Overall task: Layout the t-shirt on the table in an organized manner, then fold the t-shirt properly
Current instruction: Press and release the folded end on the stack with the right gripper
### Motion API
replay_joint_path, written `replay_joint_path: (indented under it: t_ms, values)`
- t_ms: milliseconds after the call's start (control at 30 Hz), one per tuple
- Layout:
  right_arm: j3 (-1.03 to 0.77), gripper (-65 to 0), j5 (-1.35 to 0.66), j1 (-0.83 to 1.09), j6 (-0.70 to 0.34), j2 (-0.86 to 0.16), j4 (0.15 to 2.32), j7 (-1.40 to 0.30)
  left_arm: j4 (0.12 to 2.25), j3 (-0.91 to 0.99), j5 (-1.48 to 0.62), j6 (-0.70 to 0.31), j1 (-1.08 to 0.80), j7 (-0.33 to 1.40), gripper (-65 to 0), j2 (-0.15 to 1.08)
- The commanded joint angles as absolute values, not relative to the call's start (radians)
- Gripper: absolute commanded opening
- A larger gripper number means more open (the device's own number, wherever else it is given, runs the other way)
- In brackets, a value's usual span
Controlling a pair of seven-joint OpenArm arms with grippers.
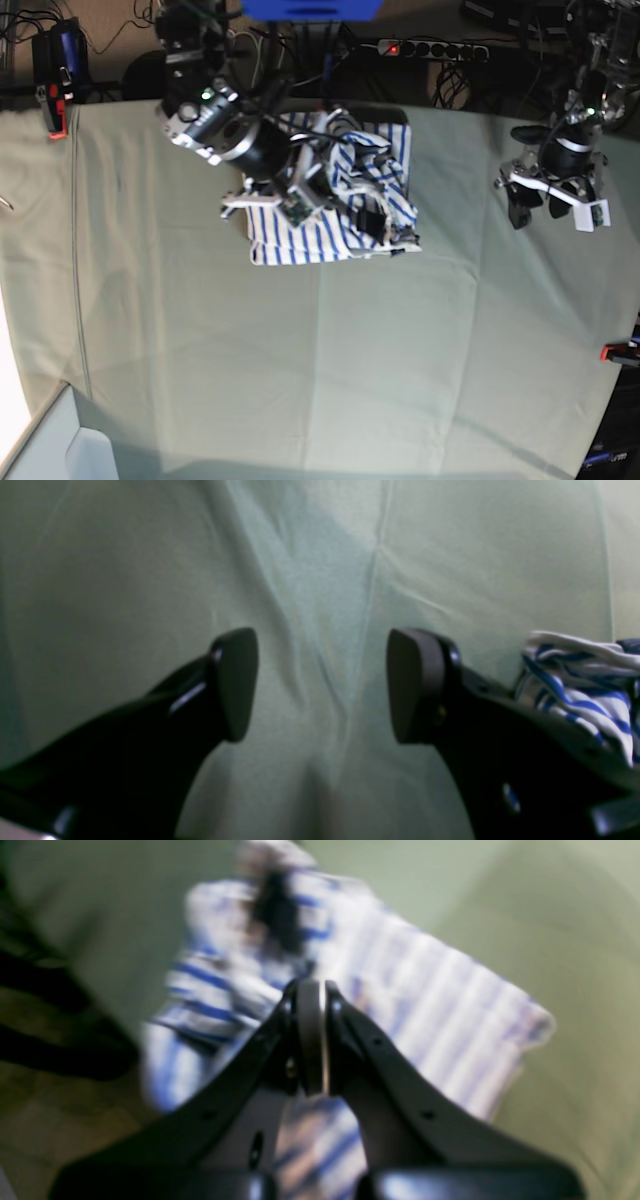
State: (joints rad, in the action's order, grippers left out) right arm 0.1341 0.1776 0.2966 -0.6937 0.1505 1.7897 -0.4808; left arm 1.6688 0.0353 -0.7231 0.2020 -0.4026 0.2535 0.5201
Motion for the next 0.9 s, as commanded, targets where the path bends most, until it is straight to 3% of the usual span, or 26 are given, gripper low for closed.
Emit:
replay_joint_path:
  t_ms: [0, 567, 867]
  values:
    - [0.134, -65.0, 0.162, 0.288, -0.698, 0.157, 1.791, -0.455, 1.684, 0.045, -0.722, 0.2, -0.404, 0.231, -25.5, 0.535]
    - [0.137, -65.0, 0.163, 0.249, -0.698, 0.157, 1.67, -0.455, 1.692, 0.048, -0.716, 0.2, -0.433, 0.226, -25.5, 0.536]
    - [0.386, -65.0, 0.163, 0.278, -0.698, 0.157, 1.623, -0.456, 1.693, 0.048, -0.716, 0.2, -0.43, 0.231, -25.5, 0.536]
